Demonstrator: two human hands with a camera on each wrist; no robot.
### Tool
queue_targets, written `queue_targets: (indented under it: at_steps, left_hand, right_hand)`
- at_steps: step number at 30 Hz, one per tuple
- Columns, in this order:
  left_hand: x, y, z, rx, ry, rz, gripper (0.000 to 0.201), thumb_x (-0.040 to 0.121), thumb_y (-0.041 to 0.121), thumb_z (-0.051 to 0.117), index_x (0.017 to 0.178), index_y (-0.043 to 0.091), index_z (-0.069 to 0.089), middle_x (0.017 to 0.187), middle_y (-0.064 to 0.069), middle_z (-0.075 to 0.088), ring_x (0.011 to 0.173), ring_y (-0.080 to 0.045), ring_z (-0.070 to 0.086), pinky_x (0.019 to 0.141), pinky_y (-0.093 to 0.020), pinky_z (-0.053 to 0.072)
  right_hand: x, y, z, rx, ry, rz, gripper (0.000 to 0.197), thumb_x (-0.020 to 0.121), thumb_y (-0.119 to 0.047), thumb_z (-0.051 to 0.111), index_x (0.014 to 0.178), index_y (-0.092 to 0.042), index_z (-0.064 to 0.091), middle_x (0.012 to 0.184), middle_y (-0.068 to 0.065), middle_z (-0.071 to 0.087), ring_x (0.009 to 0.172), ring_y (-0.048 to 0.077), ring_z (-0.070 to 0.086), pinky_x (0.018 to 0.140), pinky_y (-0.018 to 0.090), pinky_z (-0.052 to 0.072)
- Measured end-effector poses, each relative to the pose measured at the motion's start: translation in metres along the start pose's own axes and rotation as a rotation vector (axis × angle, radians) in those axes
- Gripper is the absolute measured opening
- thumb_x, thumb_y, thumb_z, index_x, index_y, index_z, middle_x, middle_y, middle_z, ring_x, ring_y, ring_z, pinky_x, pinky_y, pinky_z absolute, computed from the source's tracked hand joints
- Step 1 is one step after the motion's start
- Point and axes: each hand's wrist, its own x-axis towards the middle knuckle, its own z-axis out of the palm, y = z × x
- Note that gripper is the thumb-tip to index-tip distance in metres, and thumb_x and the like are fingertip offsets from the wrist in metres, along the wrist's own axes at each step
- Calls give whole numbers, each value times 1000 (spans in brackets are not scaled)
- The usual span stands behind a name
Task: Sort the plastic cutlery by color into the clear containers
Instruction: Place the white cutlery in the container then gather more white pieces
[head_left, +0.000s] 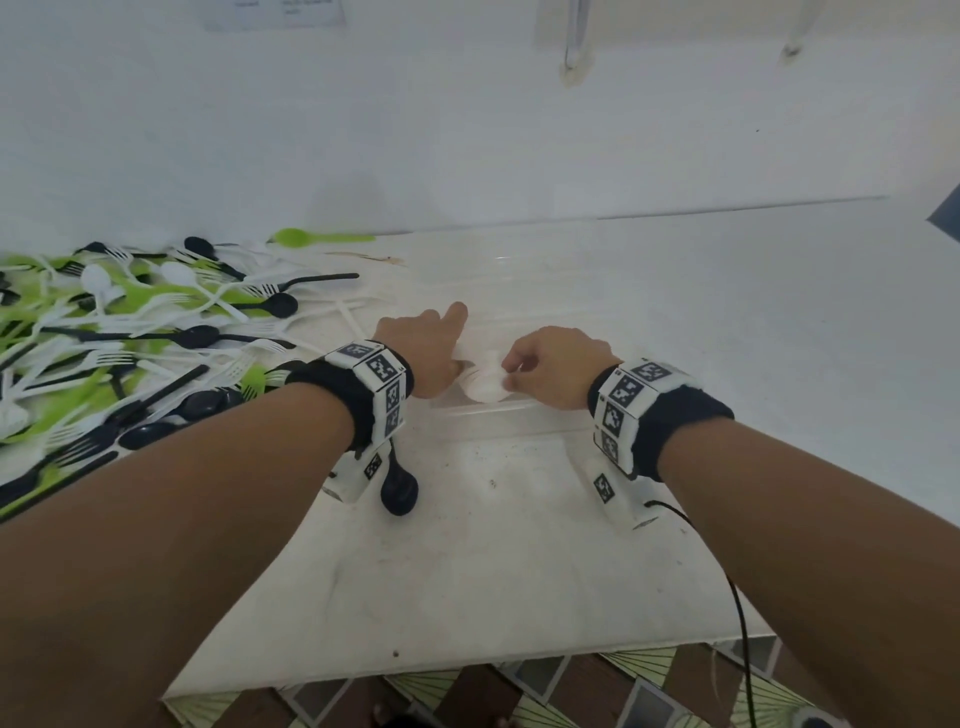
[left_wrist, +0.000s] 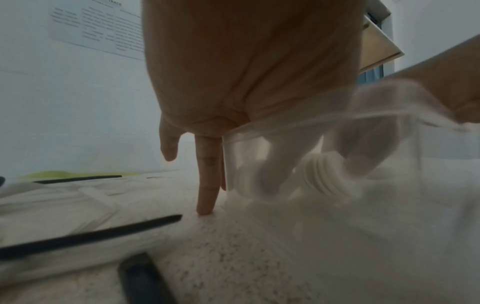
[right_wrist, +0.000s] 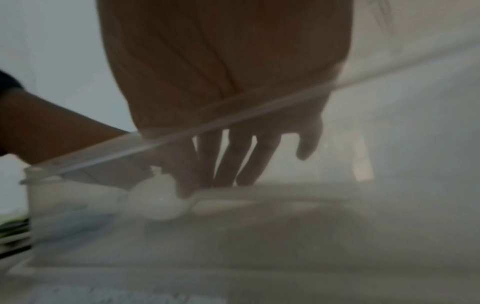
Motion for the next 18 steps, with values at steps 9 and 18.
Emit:
queue_targets:
  at_steps: [9,18]
  left_hand:
    - [-3,0,1,-27,25,7,51,99,51,53,130,17,32,116,-9,57,94,-33,62,91,-48,49]
    - [1,-27,-18,-520,-330,42,58,104,22,57,154,20,28,146,-8,47,127,-23,49,96,-28,35]
  right_hand:
    - [13,-34,1,-261,37,-113,13,85,-26,73,98,-26,71,95,-4,72,87,20,67,81,36,58]
    - [12,-29,0,-172,95,-108,15,79,-33,80,87,-25,70,91,-11,69,87,16,64,69,27,39]
